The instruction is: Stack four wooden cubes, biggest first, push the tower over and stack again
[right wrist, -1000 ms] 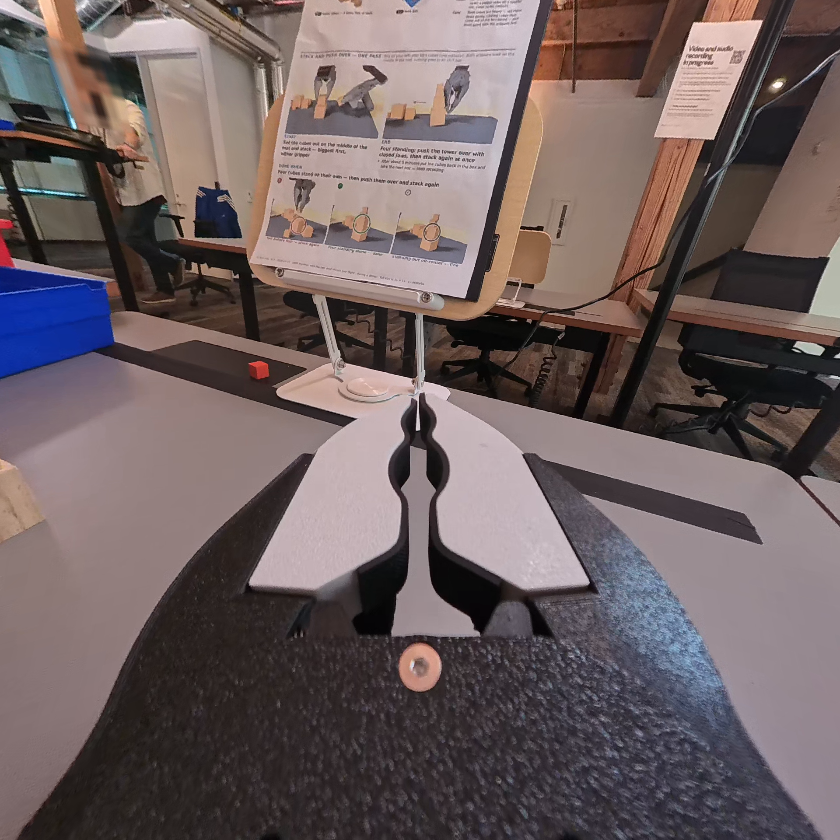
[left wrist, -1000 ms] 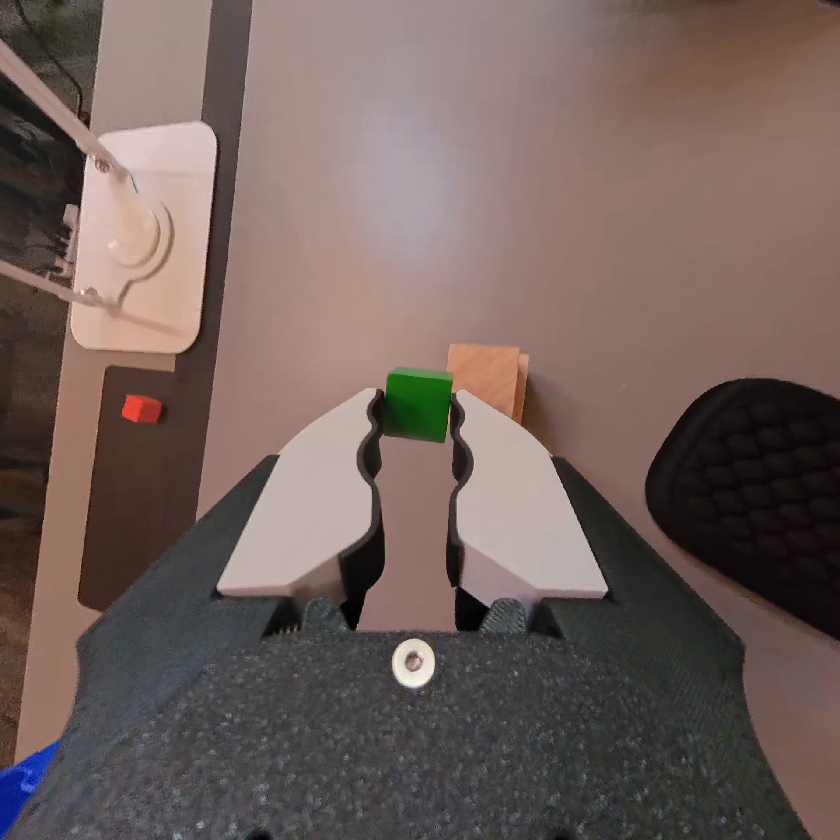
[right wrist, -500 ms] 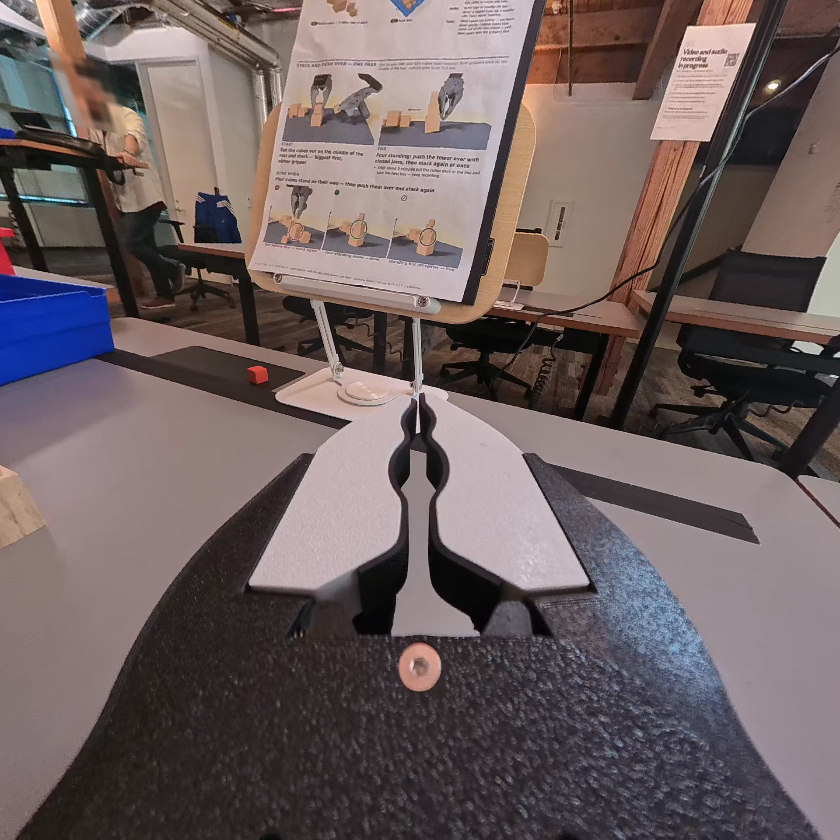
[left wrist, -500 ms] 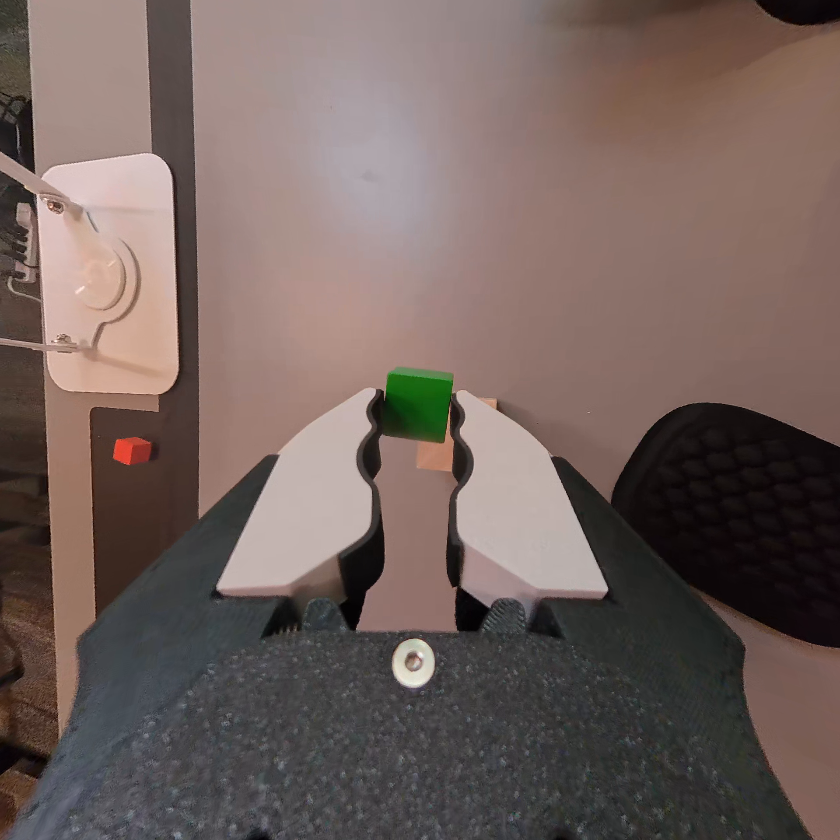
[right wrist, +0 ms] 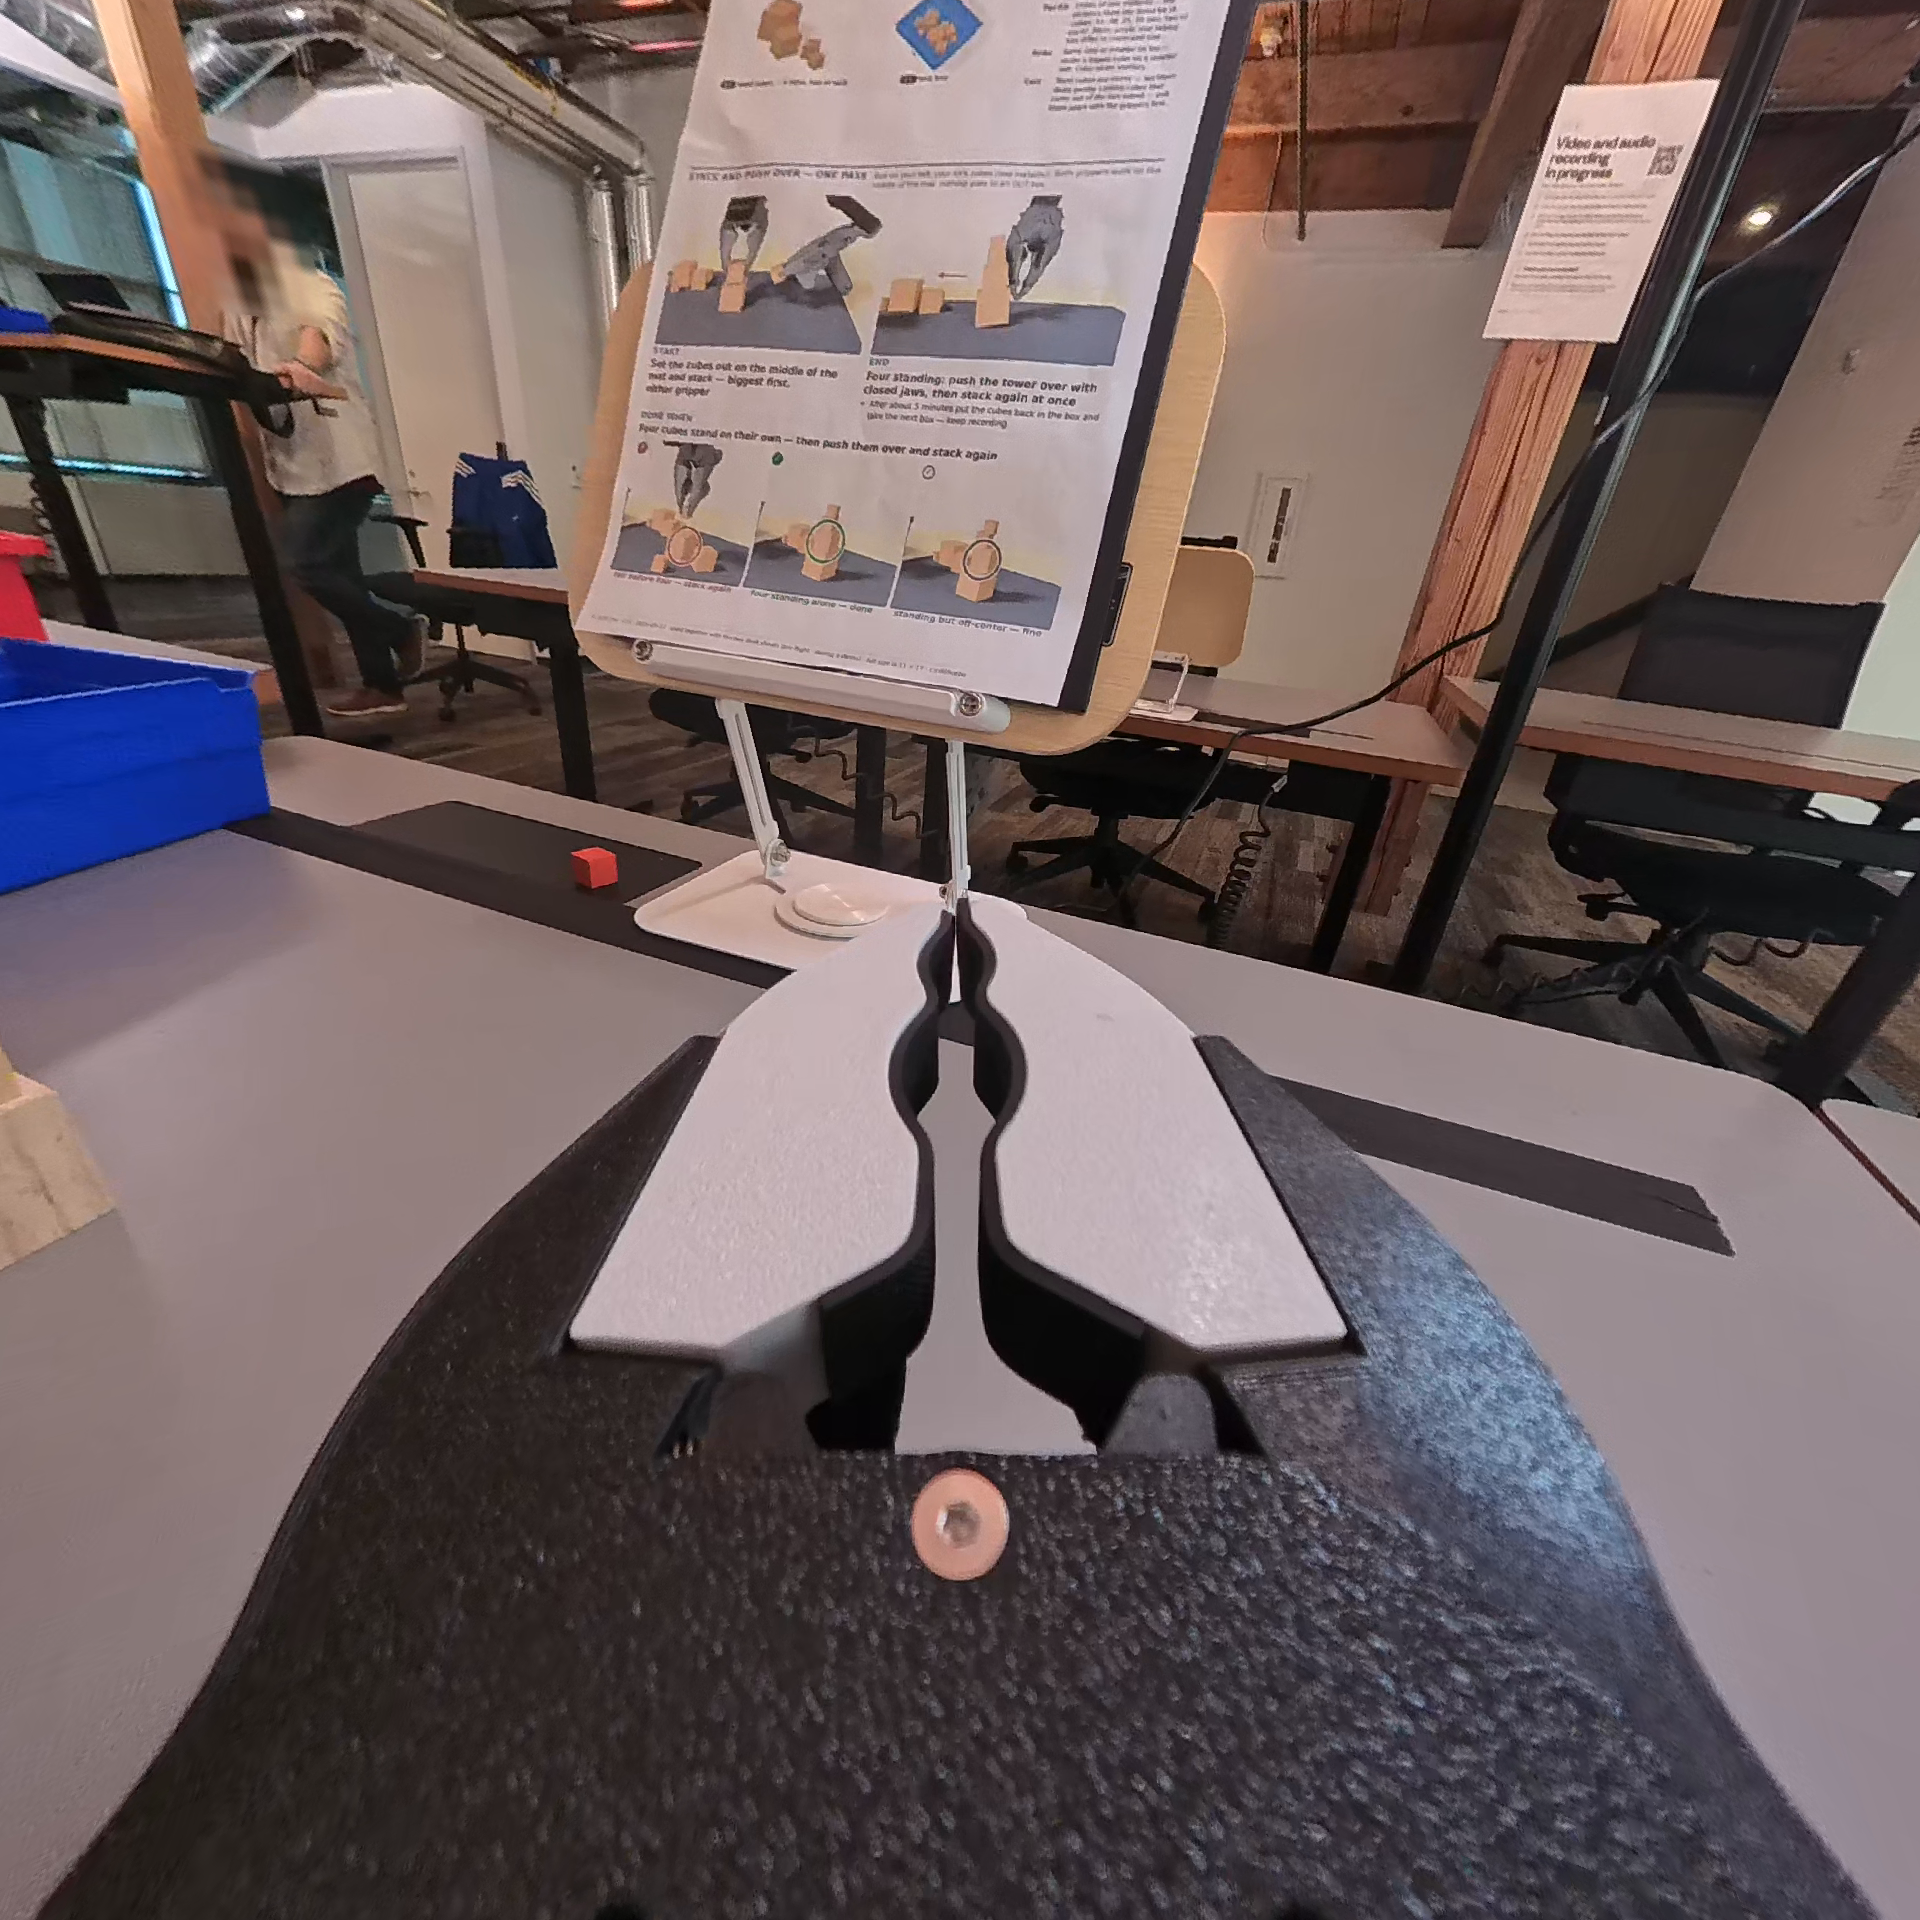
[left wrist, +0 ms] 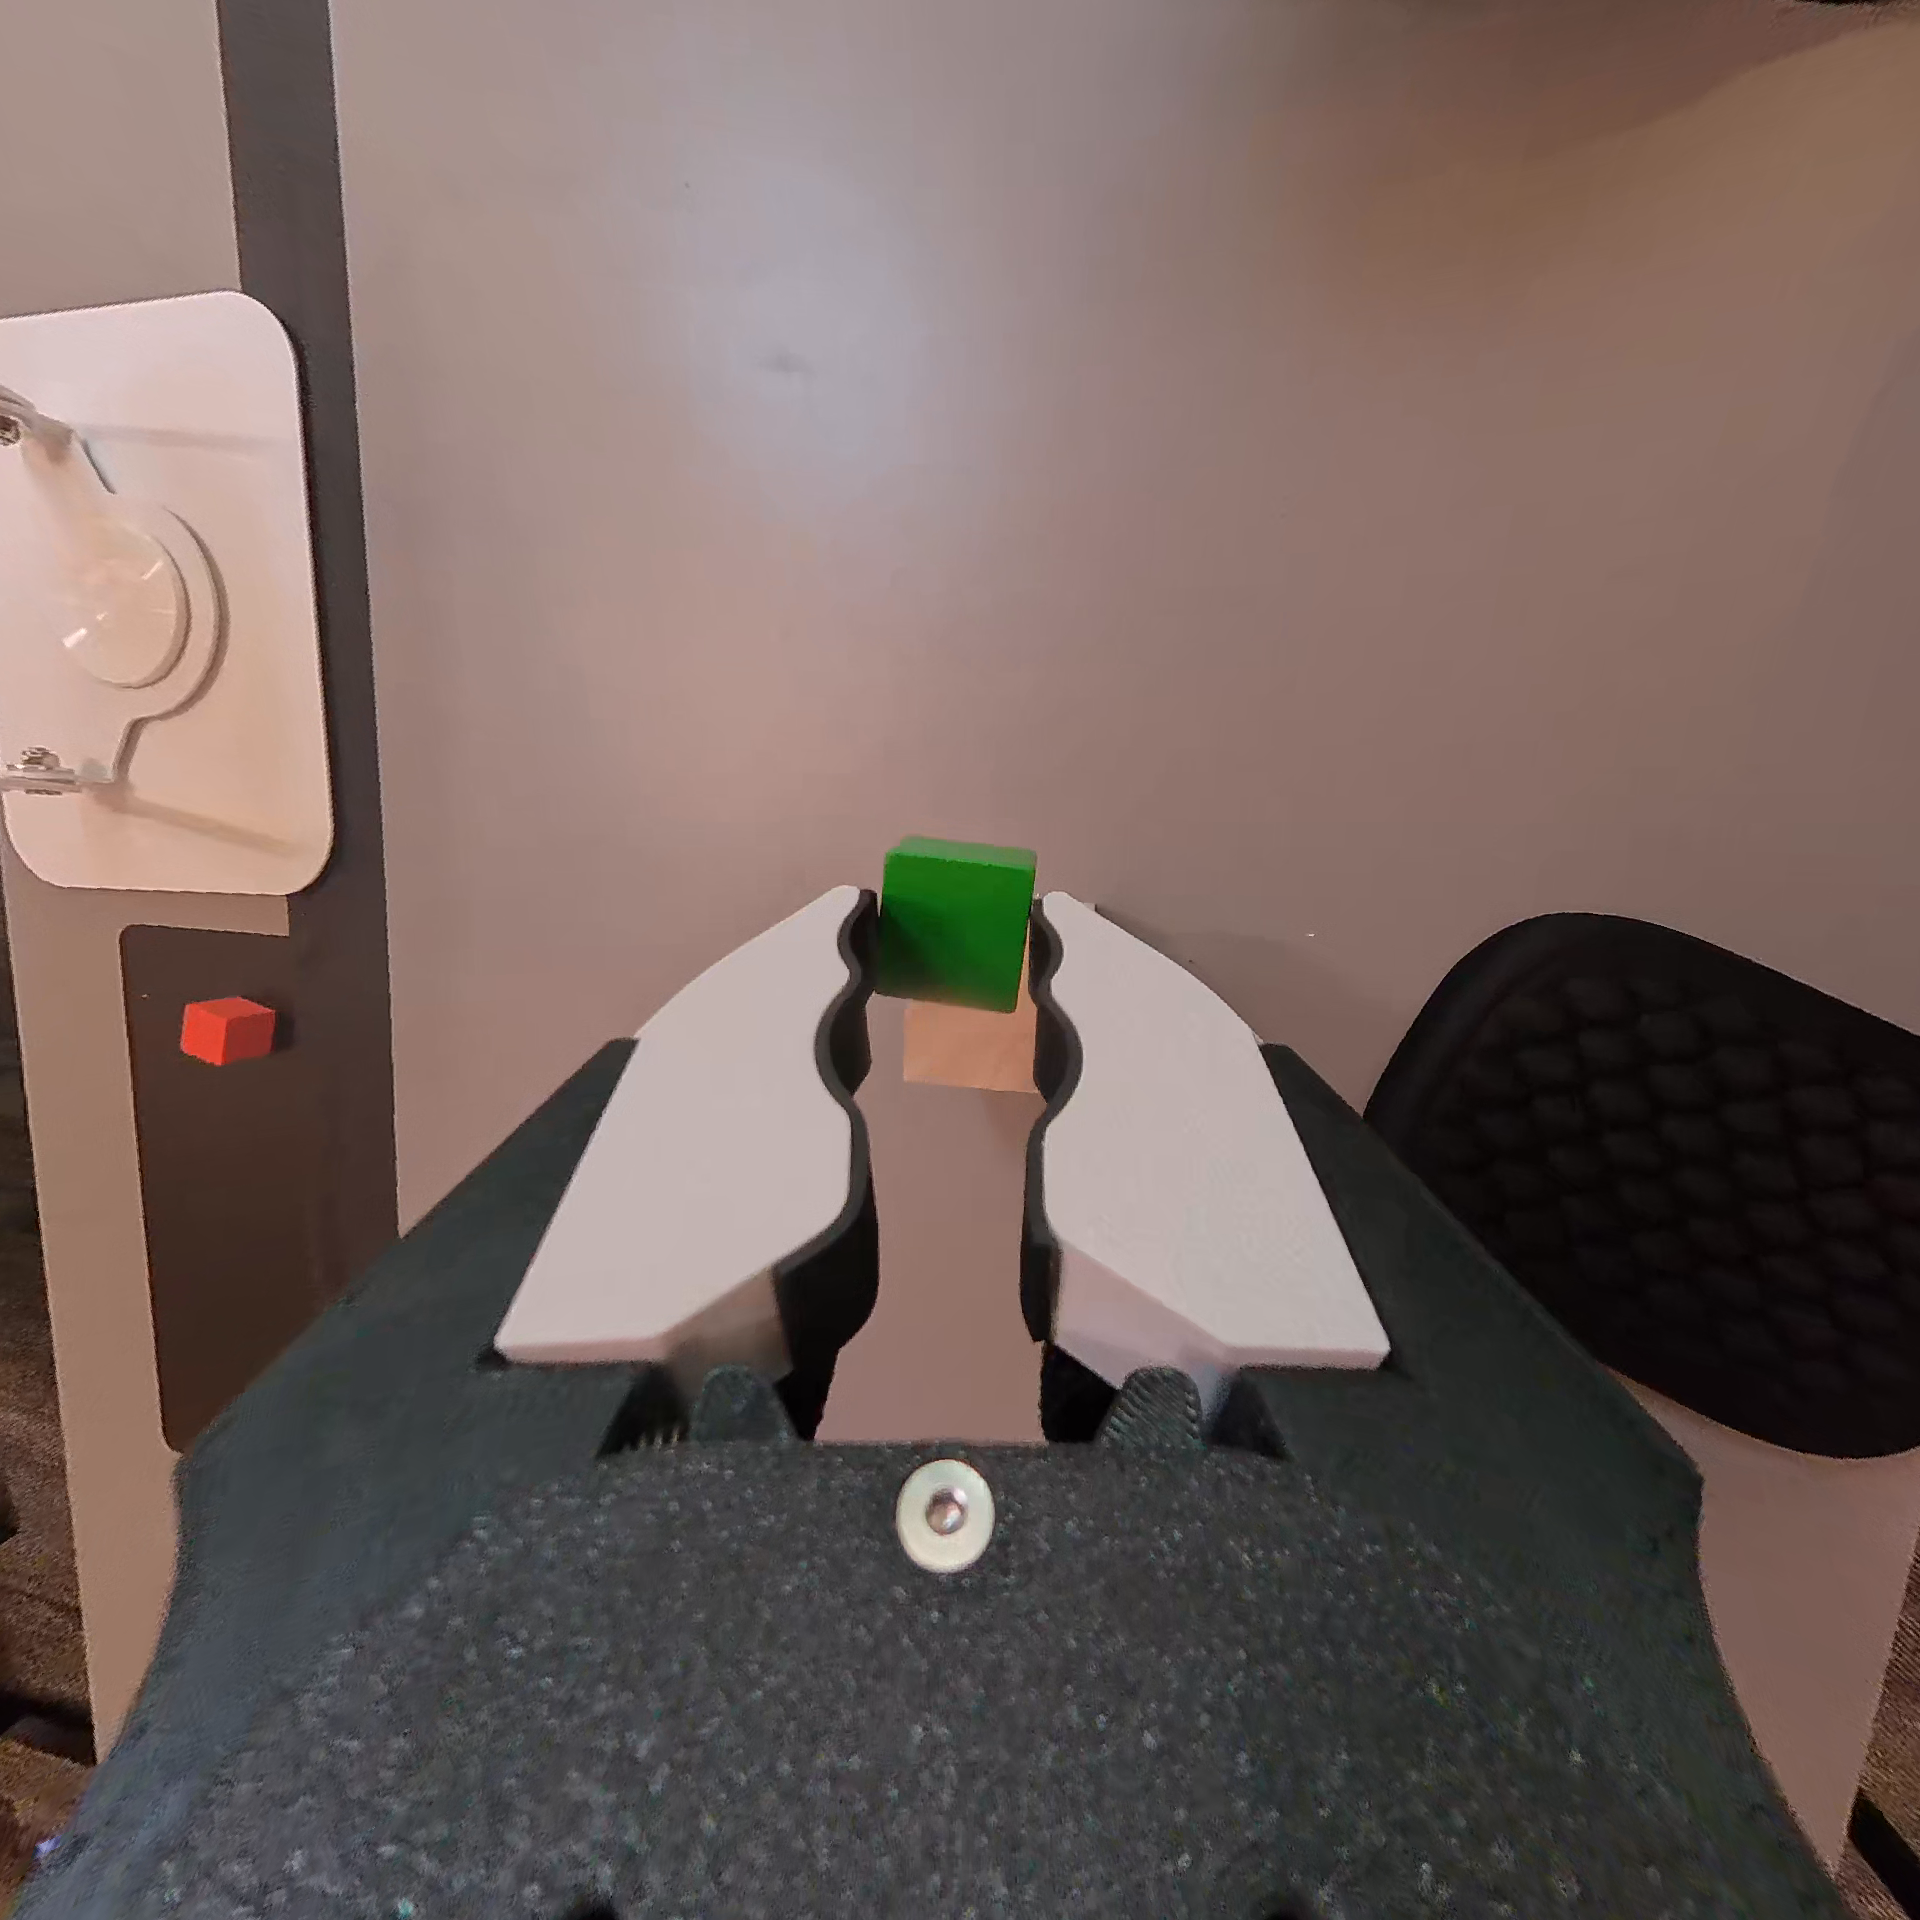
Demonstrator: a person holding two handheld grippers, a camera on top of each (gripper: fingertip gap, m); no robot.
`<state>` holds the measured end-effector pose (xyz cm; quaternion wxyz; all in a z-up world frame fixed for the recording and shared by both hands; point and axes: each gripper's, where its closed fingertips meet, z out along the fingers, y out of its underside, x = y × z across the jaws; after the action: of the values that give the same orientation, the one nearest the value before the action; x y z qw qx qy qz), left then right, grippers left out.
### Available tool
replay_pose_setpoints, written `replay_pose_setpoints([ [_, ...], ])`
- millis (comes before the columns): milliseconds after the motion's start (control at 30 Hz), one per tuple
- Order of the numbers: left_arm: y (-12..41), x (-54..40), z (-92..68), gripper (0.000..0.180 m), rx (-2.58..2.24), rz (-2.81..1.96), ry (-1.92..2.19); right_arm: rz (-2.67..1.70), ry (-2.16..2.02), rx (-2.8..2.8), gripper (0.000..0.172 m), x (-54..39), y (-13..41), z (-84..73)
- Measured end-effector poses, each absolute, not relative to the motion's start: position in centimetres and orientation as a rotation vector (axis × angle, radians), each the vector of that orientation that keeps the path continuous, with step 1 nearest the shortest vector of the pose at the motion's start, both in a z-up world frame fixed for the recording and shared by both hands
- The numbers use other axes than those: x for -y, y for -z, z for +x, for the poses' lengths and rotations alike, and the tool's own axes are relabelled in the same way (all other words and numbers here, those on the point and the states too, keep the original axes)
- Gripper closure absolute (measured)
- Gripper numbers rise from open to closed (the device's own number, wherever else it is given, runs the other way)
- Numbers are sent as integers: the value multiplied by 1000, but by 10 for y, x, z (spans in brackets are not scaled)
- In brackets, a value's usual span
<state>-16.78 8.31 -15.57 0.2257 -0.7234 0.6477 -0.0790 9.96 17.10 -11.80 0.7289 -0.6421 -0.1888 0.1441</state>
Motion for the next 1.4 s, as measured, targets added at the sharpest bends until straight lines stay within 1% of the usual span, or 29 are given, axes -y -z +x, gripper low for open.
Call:
replay_pose_setpoints([
  [600, 190, -85, -195, 153, -1820, -2117, 231, -1428, -324, 423, 171, -172, 122, 98],
  [1233, 194, -83, -196, 153, -1802, -2143, 206, -1435, -329, 428, 171, -172, 123, 97],
  [1400, 194, -84, -194, 150, -1791, -2136, 210, -1436, -328, 429, 171, -172, 124, 97],
])
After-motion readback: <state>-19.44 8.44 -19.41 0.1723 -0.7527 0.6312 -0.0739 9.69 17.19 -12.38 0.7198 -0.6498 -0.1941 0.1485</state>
